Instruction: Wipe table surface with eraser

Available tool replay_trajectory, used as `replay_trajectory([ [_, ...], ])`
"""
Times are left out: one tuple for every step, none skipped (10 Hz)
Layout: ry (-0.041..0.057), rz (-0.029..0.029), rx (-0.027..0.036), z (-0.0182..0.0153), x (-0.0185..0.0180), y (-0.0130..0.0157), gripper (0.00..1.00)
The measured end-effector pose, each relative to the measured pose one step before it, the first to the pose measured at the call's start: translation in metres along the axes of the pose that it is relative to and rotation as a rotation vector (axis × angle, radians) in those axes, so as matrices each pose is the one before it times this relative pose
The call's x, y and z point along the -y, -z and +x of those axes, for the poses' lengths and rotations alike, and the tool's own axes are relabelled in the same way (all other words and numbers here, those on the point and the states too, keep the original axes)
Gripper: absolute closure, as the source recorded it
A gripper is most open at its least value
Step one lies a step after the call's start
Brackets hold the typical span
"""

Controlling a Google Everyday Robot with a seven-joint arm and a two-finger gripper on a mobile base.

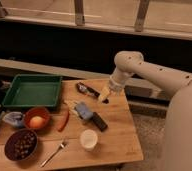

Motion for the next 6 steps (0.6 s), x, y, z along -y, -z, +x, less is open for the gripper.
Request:
replay_trajectory([
  [-0.00323,-0.00141,-0.00974,0.00823,0.00323,-0.00868,0.24],
  [-0.00166,0.00065,-0.00759,0.00516,0.00127,-0.00297,0.24],
  [-0.00322,-0.00011,-0.00613,0.005,0.00151,-0.00183,0.24],
  [-0.00485,0.00492,-0.00983,0.00857,0.00297,-0.00244,0.24],
  [-0.00044,0.01142,-0.01005,0.00474,0.00079,-0.00322,0.24],
  [0.00643,0.02047,-0.018,0.006,-0.00468,-0.0076,0.24],
])
